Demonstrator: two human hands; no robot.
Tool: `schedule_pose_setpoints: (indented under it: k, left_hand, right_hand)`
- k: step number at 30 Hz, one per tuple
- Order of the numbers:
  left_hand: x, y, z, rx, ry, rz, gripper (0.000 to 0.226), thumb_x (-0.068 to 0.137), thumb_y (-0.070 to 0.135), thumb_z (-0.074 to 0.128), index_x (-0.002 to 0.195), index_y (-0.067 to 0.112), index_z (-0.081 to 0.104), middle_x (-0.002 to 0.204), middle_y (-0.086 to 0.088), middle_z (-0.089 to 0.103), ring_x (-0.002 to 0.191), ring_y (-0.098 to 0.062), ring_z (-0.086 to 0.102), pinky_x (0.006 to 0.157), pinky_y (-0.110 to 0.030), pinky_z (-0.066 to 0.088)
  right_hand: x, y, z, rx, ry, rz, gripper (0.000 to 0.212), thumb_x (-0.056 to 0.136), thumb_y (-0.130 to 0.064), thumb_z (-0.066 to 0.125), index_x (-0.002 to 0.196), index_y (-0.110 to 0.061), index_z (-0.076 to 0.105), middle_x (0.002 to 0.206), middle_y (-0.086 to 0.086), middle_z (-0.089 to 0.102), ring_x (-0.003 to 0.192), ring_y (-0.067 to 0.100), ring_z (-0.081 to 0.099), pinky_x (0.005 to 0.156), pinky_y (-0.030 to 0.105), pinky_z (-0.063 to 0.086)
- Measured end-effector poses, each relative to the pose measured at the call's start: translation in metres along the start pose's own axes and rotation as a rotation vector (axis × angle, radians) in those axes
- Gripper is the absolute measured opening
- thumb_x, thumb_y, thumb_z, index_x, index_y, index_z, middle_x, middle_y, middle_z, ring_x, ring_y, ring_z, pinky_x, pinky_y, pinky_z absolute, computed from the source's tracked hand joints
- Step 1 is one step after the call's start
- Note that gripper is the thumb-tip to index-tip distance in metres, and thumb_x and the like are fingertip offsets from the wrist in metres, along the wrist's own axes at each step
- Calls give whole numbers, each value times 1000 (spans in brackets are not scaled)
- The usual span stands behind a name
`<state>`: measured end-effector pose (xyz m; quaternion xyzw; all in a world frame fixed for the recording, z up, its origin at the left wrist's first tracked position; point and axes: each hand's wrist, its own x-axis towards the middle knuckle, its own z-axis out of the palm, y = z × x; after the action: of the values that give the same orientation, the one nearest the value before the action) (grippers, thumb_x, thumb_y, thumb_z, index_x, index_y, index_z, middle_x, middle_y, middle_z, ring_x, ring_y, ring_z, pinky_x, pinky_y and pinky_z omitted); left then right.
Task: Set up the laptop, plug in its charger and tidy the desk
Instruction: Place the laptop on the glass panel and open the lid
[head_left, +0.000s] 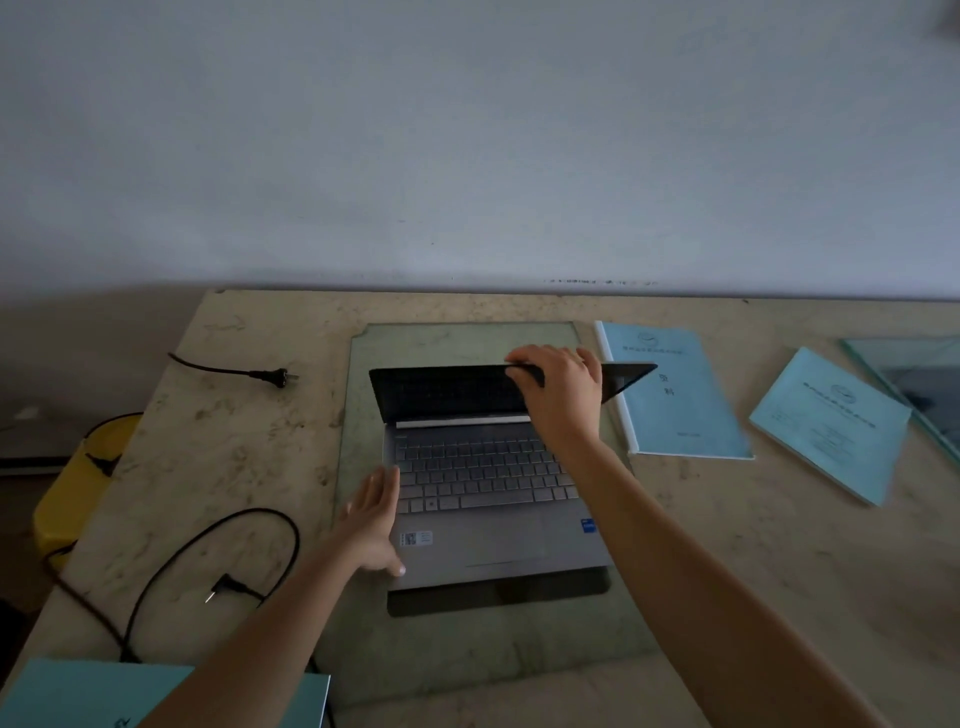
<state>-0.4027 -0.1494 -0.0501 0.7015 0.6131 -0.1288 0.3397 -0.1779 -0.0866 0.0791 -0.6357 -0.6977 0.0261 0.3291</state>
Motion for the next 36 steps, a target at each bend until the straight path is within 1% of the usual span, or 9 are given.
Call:
schedule_pose_setpoints:
  k: [5, 10, 15, 24, 29, 31, 34, 36]
  left_hand:
    - [1, 2, -12, 38, -44, -15, 133, 70, 34, 77, 135, 9, -37, 148, -8, -40, 140, -25, -28, 119, -48, -2]
    - [-4, 1, -17, 37, -79, -3, 132, 71, 38, 76, 136, 7, -35, 148, -7, -39, 141, -23, -26, 119, -47, 0]
    - [-2, 0, -16, 26, -84, 1, 134, 69, 38, 77, 136, 10, -35, 148, -5, -40, 142, -23, -24, 119, -47, 4]
    - [0, -3, -15, 45, -61, 3, 135, 67, 41, 77, 137, 10, -34, 147, -4, -40, 142, -22, -25, 119, -47, 3]
    - [1, -5, -14, 42, -53, 11, 136, 66, 42, 78, 137, 10, -35, 140, 1, -45, 141, -21, -25, 119, -46, 4]
    - [2, -7, -12, 33, -49, 9, 136, 66, 42, 78, 138, 11, -34, 143, 0, -44, 142, -21, -24, 120, -46, 5]
    - [2, -9, -11, 26, -32, 20, 136, 66, 42, 78, 138, 12, -34, 137, 4, -46, 142, -21, -23, 120, -45, 6]
    - [1, -8, -11, 30, -20, 34, 135, 68, 42, 77, 138, 11, -34, 142, 1, -44, 142, -20, -24, 120, -44, 4]
  right_hand:
    - [36, -3, 9, -18, -63, 34, 18, 92, -32, 55, 103, -29, 68, 106, -9, 70, 107, 13, 58, 118, 42, 10]
    - [62, -4, 23, -45, -92, 39, 22, 94, -32, 49, 108, -28, 66, 113, -7, 66, 119, 17, 49, 118, 44, 1]
    - [82, 2, 33, -62, -102, 17, 23, 95, -32, 47, 108, -28, 66, 112, -5, 66, 121, 20, 47, 118, 45, 4]
    - [98, 8, 44, -59, -123, 17, 25, 96, -33, 46, 111, -27, 65, 114, -2, 64, 121, 23, 46, 118, 44, 5]
    - [104, 10, 48, -63, -138, 7, 26, 96, -33, 45, 113, -27, 64, 117, -2, 63, 122, 23, 45, 118, 44, 4]
    - [105, 10, 49, -65, -131, 3, 26, 96, -33, 45, 114, -27, 64, 118, -2, 63, 122, 23, 45, 118, 44, 4]
    - [100, 10, 50, -63, -95, -5, 25, 95, -32, 47, 112, -27, 64, 115, -3, 64, 122, 22, 46, 119, 45, 3]
    - [96, 9, 48, -57, -82, -12, 24, 95, -31, 47, 112, -28, 64, 115, -3, 64, 122, 21, 46, 119, 46, 2]
